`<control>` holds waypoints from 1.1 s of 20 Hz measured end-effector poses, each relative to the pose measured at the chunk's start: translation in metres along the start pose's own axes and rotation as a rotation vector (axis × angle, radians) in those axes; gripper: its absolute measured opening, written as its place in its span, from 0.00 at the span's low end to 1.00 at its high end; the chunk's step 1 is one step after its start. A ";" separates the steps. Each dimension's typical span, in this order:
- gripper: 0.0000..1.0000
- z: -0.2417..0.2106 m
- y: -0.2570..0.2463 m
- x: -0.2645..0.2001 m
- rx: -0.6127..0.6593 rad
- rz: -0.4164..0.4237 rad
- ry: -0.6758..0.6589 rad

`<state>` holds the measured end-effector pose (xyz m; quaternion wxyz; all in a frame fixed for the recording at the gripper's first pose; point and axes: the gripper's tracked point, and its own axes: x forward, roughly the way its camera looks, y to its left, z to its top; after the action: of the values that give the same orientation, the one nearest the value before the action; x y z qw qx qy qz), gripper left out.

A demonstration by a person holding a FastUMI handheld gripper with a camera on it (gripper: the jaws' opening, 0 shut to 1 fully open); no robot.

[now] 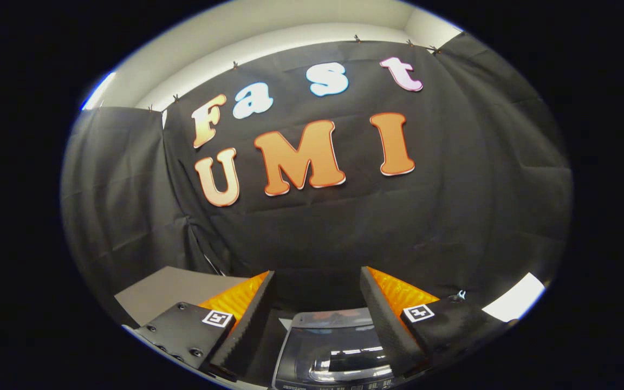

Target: Put the clothes into the washing machine and then close the washing machine lid.

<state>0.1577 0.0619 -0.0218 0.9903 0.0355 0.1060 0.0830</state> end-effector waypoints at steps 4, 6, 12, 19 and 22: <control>0.99 0.037 -0.005 -0.023 -0.021 -0.017 -0.055; 0.99 0.058 -0.006 -0.039 -0.024 -0.017 -0.100; 0.98 0.090 -0.023 -0.086 -0.068 -0.080 -0.191; 0.98 0.097 -0.024 -0.106 -0.088 -0.071 -0.202; 0.98 0.108 -0.028 -0.118 -0.083 -0.059 -0.227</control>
<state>0.0718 0.0079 0.1052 0.9985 0.0008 -0.0096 0.0537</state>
